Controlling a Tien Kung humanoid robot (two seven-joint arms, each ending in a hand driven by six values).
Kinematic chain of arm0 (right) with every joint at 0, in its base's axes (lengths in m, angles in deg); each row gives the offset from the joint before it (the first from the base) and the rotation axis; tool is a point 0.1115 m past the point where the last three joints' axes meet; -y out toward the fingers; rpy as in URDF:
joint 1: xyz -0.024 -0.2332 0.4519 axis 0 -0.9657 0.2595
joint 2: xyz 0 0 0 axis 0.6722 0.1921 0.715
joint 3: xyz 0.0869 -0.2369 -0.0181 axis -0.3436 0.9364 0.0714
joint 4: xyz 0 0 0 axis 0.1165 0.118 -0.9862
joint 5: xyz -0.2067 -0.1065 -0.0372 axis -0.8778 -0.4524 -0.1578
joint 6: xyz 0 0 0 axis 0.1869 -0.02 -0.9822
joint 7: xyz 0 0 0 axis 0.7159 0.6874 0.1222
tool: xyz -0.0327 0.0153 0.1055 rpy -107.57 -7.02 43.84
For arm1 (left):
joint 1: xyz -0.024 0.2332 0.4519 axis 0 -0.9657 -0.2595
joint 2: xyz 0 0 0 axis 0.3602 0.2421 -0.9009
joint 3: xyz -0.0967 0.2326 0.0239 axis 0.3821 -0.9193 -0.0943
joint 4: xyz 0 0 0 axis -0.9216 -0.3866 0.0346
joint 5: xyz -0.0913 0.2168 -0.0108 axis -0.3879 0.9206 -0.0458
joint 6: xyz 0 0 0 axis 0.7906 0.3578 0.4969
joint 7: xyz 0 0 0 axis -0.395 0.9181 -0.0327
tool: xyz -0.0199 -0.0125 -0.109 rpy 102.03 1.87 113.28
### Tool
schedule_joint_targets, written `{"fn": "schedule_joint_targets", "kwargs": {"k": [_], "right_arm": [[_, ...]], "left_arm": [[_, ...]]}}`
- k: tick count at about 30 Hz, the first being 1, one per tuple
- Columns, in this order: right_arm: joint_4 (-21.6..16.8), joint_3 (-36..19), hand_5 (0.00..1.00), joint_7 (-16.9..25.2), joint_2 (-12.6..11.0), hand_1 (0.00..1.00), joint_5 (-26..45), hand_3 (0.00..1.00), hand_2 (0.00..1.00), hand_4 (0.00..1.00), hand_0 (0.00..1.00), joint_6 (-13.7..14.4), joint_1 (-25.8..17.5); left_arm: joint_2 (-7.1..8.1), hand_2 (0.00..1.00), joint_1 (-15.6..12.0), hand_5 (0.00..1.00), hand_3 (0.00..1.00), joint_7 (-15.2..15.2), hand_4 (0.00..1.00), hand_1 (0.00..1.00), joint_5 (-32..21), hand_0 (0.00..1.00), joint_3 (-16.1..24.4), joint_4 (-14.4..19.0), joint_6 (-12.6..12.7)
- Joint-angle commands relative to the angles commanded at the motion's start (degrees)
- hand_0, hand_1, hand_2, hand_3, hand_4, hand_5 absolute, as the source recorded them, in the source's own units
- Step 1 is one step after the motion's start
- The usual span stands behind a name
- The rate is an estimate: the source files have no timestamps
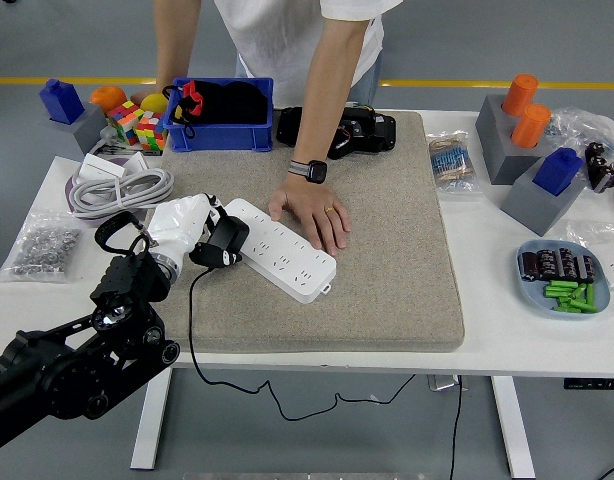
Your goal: Press the white button,pick up the black plug,place it near the board,insert it into the board
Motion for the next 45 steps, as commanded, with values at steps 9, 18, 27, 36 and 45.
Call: {"fn": "schedule_joint_targets", "kwargs": {"k": [9,18,27,36,45], "right_arm": [[0.0,0.0,0.388,0.0,0.0,0.622,0.0,0.595,0.6,0.68,0.626,0.0,0.0],[0.0,0.0,0.387,0.0,0.0,0.622,0.1,0.595,0.601,0.68,0.626,-0.1,-0.1],[0.0,0.0,0.387,0.0,0.0,0.621,0.1,0.595,0.601,0.68,0.625,-0.2,0.0],[0.0,0.0,0.386,0.0,0.0,0.621,0.1,0.595,0.601,0.681,0.626,-0.2,0.0],[0.1,0.0,0.386,0.0,0.1,0.62,0.1,0.595,0.601,0.681,0.626,-0.2,-0.1]], "left_arm": [[0.05,0.523,0.1,0.238,0.673,0.5,0.998,0.594,-0.3,0.413,0.1,0.6,0.5],[0.06,0.757,-0.1,0.311,0.794,1.4,0.998,0.825,-0.9,0.781,0.2,0.8,-0.6],[0.18,0.924,-0.1,0.432,0.896,1.3,0.998,0.937,-2.4,0.891,0.7,1.2,-2.3],[0.2,0.998,-0.1,0.578,0.998,-0.2,0.998,0.998,-4.3,0.976,1.1,1.6,-2.9],[0.27,0.998,-0.6,0.605,0.998,-0.3,0.998,0.998,-5.4,0.99,1.6,2.4,-3.8]]}}
